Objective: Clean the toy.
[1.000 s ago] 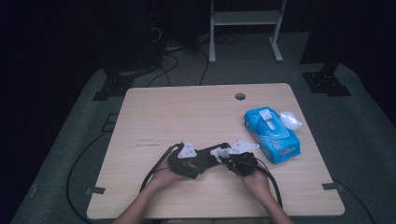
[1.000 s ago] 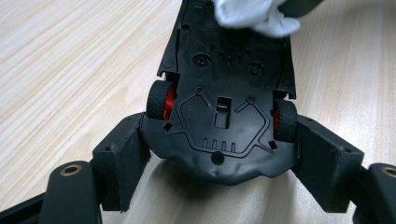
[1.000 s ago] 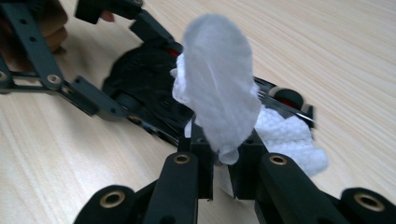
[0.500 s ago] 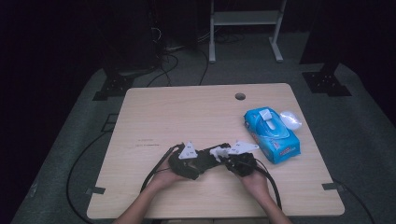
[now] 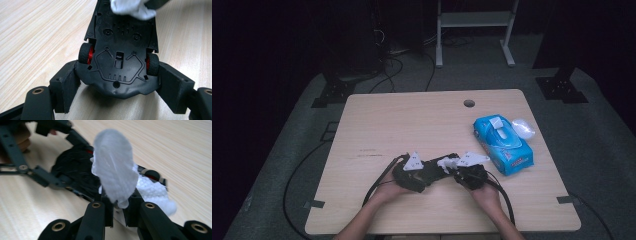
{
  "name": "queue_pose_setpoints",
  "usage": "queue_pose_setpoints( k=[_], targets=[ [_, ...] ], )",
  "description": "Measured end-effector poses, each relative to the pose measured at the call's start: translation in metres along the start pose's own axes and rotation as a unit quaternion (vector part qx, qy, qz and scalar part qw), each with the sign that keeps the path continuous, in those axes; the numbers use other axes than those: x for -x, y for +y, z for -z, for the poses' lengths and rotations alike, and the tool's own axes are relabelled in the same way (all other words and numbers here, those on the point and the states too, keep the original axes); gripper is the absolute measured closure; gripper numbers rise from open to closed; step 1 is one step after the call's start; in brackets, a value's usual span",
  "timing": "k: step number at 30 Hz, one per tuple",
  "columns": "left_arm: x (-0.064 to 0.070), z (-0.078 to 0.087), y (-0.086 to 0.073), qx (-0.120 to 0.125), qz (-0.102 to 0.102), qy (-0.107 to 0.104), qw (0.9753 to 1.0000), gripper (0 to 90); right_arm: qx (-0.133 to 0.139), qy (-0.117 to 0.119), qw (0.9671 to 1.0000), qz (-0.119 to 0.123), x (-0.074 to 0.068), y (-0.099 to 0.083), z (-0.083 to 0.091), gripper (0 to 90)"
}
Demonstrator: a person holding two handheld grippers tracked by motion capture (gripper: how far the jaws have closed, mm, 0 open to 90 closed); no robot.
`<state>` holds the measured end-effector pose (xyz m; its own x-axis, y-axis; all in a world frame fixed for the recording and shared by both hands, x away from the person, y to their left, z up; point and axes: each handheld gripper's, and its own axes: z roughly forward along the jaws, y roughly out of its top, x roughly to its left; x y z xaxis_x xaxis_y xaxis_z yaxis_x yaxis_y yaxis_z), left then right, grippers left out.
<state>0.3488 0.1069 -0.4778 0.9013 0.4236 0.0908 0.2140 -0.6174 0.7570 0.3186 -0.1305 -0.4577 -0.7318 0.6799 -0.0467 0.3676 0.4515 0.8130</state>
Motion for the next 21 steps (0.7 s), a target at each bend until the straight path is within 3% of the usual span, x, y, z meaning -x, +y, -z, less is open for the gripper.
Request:
queue_pose_setpoints(
  k=[1, 4, 7, 10, 13, 15, 16, 18, 21],
  targets=[
    [0.000, 0.000, 0.000, -0.001, -0.001, 0.001, 1.0000, 24.0, -0.001, 0.008, 1.0000, 0.003, -0.001, 0.001, -0.001, 79.9],
    [0.000, 0.001, 0.000, -0.002, -0.002, 0.001, 1.0000, 24.0, -0.003, 0.002, 0.9999, 0.010, 0.002, 0.001, 0.001, 79.9],
    [0.000, 0.000, 0.000, 0.002, 0.003, -0.001, 1.0000, 24.0, -0.006, -0.029, 0.9996, -0.004, 0.014, -0.002, 0.007, 79.9],
    [0.000, 0.000, 0.000, 0.002, 0.002, -0.001, 1.0000, 24.0, -0.003, -0.028, 0.9993, -0.026, 0.020, -0.005, 0.009, 80.1],
    [0.000, 0.000, 0.000, -0.001, -0.003, 0.000, 1.0000, 24.0, 0.000, 0.002, 1.0000, -0.007, 0.005, -0.001, 0.003, 80.1],
    [0.000, 0.001, 0.000, -0.002, -0.005, 0.002, 1.0000, 24.0, -0.005, 0.002, 0.9997, 0.022, -0.001, 0.002, 0.000, 80.0],
    [0.000, 0.001, 0.000, -0.003, -0.006, 0.003, 1.0000, 24.0, -0.007, 0.002, 0.9997, 0.023, 0.000, 0.002, 0.000, 80.0],
    [0.000, 0.001, 0.000, -0.002, -0.004, 0.002, 1.0000, 24.0, -0.009, -0.006, 0.9999, 0.012, 0.007, 0.000, 0.003, 80.0],
    [-0.001, 0.001, 0.000, 0.000, -0.001, 0.000, 1.0000, 24.0, -0.013, -0.039, 0.9991, -0.014, 0.024, -0.006, 0.012, 80.0]
  ],
)
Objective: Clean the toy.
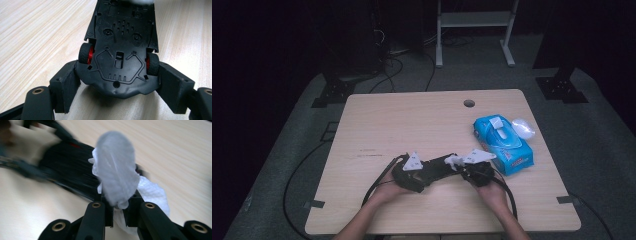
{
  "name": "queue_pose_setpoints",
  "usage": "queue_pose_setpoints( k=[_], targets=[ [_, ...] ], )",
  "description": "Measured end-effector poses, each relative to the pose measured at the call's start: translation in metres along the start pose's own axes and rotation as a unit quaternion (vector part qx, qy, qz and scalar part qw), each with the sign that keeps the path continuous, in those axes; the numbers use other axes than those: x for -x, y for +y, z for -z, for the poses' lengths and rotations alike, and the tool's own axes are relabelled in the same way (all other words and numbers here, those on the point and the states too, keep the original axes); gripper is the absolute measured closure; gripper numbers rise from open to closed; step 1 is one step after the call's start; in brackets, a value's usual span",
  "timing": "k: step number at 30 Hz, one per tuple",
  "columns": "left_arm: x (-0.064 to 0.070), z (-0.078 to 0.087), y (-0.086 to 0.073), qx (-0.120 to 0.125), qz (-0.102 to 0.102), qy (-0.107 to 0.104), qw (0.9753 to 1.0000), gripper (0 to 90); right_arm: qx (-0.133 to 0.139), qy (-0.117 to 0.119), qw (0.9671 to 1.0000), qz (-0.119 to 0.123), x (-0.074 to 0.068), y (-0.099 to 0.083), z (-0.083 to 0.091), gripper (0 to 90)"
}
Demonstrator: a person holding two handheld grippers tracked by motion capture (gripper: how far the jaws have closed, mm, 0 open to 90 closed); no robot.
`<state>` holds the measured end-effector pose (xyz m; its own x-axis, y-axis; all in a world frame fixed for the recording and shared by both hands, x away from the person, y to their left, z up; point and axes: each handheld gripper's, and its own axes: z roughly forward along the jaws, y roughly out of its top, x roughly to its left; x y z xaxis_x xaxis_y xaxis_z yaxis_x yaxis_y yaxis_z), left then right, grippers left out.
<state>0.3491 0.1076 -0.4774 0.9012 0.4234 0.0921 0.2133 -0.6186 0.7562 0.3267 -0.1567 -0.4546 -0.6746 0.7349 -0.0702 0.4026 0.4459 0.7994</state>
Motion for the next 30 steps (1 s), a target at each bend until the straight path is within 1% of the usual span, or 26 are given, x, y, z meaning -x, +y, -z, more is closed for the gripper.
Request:
queue_pose_setpoints(
  k=[2, 3, 4, 5, 6, 7, 8, 9, 11, 12, 13, 14, 15, 16, 18, 19, 20, 21, 22, 23, 24, 25, 26, 27, 28, 30],
  targets=[
    [0.000, 0.000, 0.000, -0.001, -0.004, 0.001, 1.0000, 24.0, -0.001, 0.009, 0.9997, -0.021, 0.009, -0.003, 0.004, 80.0],
    [0.000, 0.000, 0.000, -0.002, -0.007, 0.002, 1.0000, 24.0, 0.001, 0.010, 0.9997, -0.021, 0.009, -0.004, 0.004, 80.0],
    [0.000, 0.000, 0.000, -0.003, -0.008, 0.002, 1.0000, 24.0, -0.002, 0.011, 0.9998, -0.015, 0.005, -0.003, 0.004, 80.1],
    [0.000, 0.000, -0.001, -0.003, -0.008, 0.003, 1.0000, 24.0, 0.002, 0.018, 0.9997, -0.013, 0.003, -0.003, 0.003, 80.0],
    [0.000, 0.001, -0.001, -0.003, -0.007, 0.002, 1.0000, 24.0, 0.005, 0.032, 0.9994, -0.015, 0.001, -0.002, 0.002, 80.1],
    [0.000, 0.001, -0.001, -0.003, -0.007, 0.002, 1.0000, 24.0, 0.003, 0.038, 0.9992, -0.011, 0.000, -0.001, 0.001, 80.0],
    [-0.001, 0.001, -0.001, -0.004, -0.007, 0.002, 1.0000, 24.0, 0.002, 0.036, 0.9993, -0.006, -0.001, 0.000, 0.000, 80.0],
    [-0.001, 0.001, -0.001, -0.003, -0.006, 0.002, 1.0000, 24.0, 0.001, 0.035, 0.9994, -0.005, 0.001, 0.000, 0.001, 80.0],
    [-0.001, 0.001, -0.001, -0.001, -0.003, 0.001, 1.0000, 24.0, -0.004, 0.020, 0.9997, -0.009, 0.006, -0.001, 0.002, 80.0],
    [-0.001, 0.001, -0.001, 0.000, -0.001, 0.000, 1.0000, 24.0, -0.002, 0.023, 0.9996, -0.014, 0.009, -0.003, 0.003, 80.0],
    [0.000, 0.000, 0.000, 0.000, -0.001, 0.001, 1.0000, 24.0, 0.000, 0.028, 0.9993, -0.026, 0.012, -0.004, 0.003, 80.0],
    [0.000, 0.000, 0.000, 0.001, 0.000, 0.002, 1.0000, 24.0, 0.001, 0.027, 0.9992, -0.030, 0.012, -0.004, 0.003, 80.0],
    [0.000, 0.000, 0.000, 0.001, -0.002, 0.003, 1.0000, 24.0, -0.001, 0.024, 0.9994, -0.023, 0.009, -0.003, 0.002, 80.1],
    [0.000, 0.000, 0.000, -0.001, -0.006, 0.004, 1.0000, 24.0, 0.002, 0.027, 0.9994, -0.023, 0.006, -0.003, 0.002, 80.1],
    [0.001, 0.000, 0.000, -0.002, -0.007, 0.005, 1.0000, 24.0, 0.007, 0.048, 0.9987, -0.018, -0.001, 0.000, 0.000, 80.0],
    [0.000, 0.000, 0.000, -0.001, -0.006, 0.004, 1.0000, 24.0, 0.004, 0.050, 0.9987, -0.008, -0.006, 0.002, -0.003, 79.9],
    [0.000, 0.000, 0.000, -0.001, -0.004, 0.003, 1.0000, 24.0, 0.000, 0.043, 0.9991, 0.005, -0.009, 0.003, -0.004, 80.0],
    [0.000, 0.001, -0.001, -0.001, -0.003, 0.002, 1.0000, 24.0, -0.001, 0.043, 0.9991, 0.006, -0.009, 0.004, -0.004, 80.0],
    [0.000, 0.001, -0.001, -0.001, -0.003, 0.002, 1.0000, 24.0, 0.000, 0.039, 0.9992, 0.000, -0.005, 0.004, -0.004, 80.0],
    [0.000, 0.001, -0.001, 0.000, -0.002, 0.002, 1.0000, 24.0, 0.000, 0.028, 0.9996, -0.005, -0.001, 0.003, -0.002, 80.0],
    [0.000, 0.001, -0.001, 0.000, -0.002, 0.002, 1.0000, 24.0, 0.000, 0.012, 0.9998, -0.013, 0.006, 0.000, 0.000, 80.0],
    [0.000, 0.000, -0.001, 0.000, -0.002, 0.002, 1.0000, 24.0, 0.000, 0.012, 0.9997, -0.020, 0.010, -0.001, 0.001, 80.0],
    [0.000, 0.000, -0.001, 0.003, 0.001, 0.000, 1.0000, 24.0, 0.003, 0.016, 0.9992, -0.038, 0.015, -0.003, 0.003, 80.1],
    [0.000, 0.000, 0.000, 0.005, 0.004, -0.001, 1.0000, 24.0, 0.002, 0.016, 0.9988, -0.046, 0.018, -0.005, 0.003, 80.1],
    [0.000, -0.001, 0.000, 0.005, 0.004, -0.001, 1.0000, 24.0, 0.003, 0.018, 0.9987, -0.048, 0.017, -0.005, 0.003, 80.1],
    [0.000, -0.001, 0.000, 0.004, 0.002, 0.000, 1.0000, 24.0, 0.006, 0.021, 0.9992, -0.033, 0.010, -0.001, -0.001, 80.1]
  ],
)
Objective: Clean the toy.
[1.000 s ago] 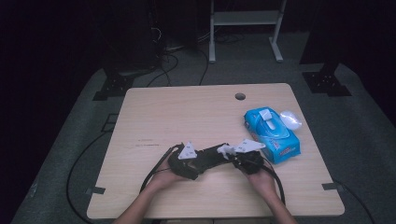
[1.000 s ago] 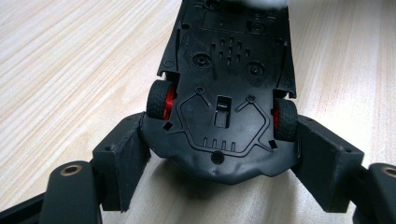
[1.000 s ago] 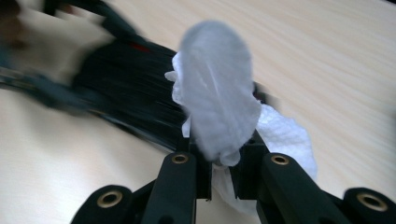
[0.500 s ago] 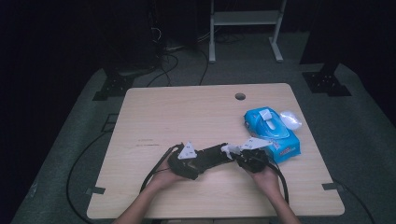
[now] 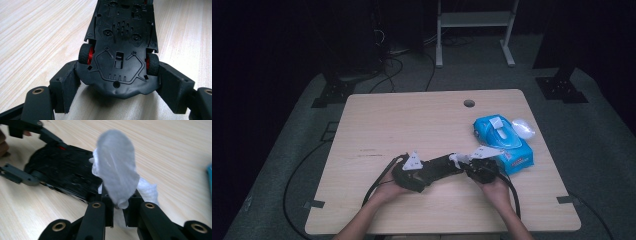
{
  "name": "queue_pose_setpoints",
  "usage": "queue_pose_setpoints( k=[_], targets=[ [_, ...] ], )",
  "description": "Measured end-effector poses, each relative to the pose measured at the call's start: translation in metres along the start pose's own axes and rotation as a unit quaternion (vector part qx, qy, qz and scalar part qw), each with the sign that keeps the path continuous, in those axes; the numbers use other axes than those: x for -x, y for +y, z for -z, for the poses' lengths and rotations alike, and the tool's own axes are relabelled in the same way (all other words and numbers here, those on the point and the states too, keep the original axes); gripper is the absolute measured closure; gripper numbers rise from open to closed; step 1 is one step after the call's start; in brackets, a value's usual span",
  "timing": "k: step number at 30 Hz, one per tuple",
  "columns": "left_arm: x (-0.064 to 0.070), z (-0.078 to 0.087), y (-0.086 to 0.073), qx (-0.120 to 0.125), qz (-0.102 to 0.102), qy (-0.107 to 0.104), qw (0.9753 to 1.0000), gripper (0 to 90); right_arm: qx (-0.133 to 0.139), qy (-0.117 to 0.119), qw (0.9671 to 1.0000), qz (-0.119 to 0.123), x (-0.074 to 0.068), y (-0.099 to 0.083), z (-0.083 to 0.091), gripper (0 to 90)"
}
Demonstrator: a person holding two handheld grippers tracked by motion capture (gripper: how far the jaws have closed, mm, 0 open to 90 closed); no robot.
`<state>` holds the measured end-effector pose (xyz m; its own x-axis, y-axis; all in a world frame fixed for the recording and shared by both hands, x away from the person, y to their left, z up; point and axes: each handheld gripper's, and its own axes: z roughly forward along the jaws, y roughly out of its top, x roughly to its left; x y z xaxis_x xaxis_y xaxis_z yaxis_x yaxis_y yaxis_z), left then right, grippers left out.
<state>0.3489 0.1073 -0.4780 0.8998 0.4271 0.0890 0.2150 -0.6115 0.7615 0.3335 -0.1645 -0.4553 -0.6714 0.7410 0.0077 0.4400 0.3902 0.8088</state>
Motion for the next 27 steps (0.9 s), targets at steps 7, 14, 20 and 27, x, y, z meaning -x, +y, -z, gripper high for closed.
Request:
queue_pose_setpoints(
  k=[7, 14, 20, 27],
  targets=[
    [0.000, 0.001, 0.000, -0.002, -0.002, 0.002, 1.0000, 24.0, 0.003, 0.006, 0.9996, 0.026, -0.009, 0.006, -0.009, 80.0],
    [0.001, 0.000, 0.000, 0.000, -0.002, 0.005, 1.0000, 24.0, 0.003, -0.012, 0.9998, 0.014, -0.002, 0.010, -0.011, 80.1],
    [0.001, 0.000, 0.001, -0.003, -0.005, 0.005, 1.0000, 24.0, -0.002, -0.027, 0.9993, 0.027, -0.004, 0.021, -0.019, 80.1],
    [0.002, 0.000, 0.001, -0.004, -0.011, 0.005, 0.9999, 24.0, 0.006, 0.003, 0.9995, 0.029, -0.013, 0.029, -0.027, 80.1]
  ],
)
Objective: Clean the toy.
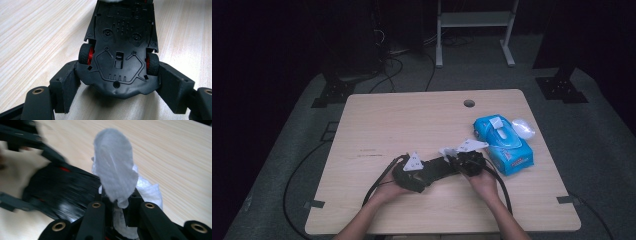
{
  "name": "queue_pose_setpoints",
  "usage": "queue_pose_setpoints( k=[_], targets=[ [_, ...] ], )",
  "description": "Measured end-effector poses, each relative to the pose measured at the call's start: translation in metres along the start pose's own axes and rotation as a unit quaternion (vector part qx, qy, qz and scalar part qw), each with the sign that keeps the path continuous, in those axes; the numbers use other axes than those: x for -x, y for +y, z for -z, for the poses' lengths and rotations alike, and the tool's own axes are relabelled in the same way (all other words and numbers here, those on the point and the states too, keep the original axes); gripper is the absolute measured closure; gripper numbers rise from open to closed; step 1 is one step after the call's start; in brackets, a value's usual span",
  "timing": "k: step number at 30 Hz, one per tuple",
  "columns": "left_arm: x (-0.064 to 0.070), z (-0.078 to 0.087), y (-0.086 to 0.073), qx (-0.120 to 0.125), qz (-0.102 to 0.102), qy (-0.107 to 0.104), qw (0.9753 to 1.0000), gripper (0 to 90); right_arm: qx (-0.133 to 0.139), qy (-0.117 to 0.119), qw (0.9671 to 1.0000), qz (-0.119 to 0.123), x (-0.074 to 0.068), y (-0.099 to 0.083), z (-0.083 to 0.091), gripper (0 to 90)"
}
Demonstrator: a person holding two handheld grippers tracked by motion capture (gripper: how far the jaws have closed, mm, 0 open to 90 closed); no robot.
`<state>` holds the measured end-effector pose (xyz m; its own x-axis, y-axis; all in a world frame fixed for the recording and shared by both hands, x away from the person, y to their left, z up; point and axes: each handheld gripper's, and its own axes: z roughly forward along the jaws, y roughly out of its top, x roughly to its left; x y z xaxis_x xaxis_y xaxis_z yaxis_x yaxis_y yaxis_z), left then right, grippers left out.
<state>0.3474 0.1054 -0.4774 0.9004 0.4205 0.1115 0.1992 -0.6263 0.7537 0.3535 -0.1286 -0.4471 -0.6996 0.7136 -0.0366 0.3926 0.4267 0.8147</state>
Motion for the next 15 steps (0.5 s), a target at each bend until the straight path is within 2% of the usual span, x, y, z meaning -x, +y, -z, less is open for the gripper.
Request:
queue_pose_setpoints(
  k=[2, 3, 6, 9, 11, 13, 15],
  targets=[
    [0.001, 0.000, 0.001, -0.002, -0.005, -0.001, 1.0000, 24.0, -0.002, 0.005, 0.9999, 0.016, -0.006, 0.004, -0.006, 80.0],
    [0.001, 0.001, 0.001, -0.002, -0.002, -0.003, 1.0000, 24.0, -0.009, 0.001, 0.9997, 0.024, -0.006, 0.005, -0.009, 80.0],
    [0.000, 0.000, 0.000, 0.005, 0.008, -0.009, 0.9999, 24.0, -0.016, -0.015, 0.9998, 0.004, 0.002, 0.004, -0.008, 80.1],
    [0.000, -0.001, 0.001, 0.003, 0.002, -0.006, 1.0000, 24.0, -0.022, -0.030, 0.9993, -0.008, 0.006, 0.005, -0.005, 80.3],
    [0.001, -0.001, 0.001, 0.003, 0.001, -0.003, 1.0000, 24.0, -0.017, -0.008, 0.9998, -0.005, 0.000, 0.006, -0.006, 80.3],
    [0.001, -0.001, 0.001, 0.003, 0.003, -0.004, 1.0000, 24.0, -0.012, 0.015, 0.9997, 0.017, -0.013, 0.007, -0.012, 80.1],
    [0.001, -0.001, 0.001, 0.002, 0.004, -0.001, 1.0000, 24.0, -0.010, 0.024, 0.9992, 0.032, -0.022, 0.008, -0.017, 80.1]
  ],
)
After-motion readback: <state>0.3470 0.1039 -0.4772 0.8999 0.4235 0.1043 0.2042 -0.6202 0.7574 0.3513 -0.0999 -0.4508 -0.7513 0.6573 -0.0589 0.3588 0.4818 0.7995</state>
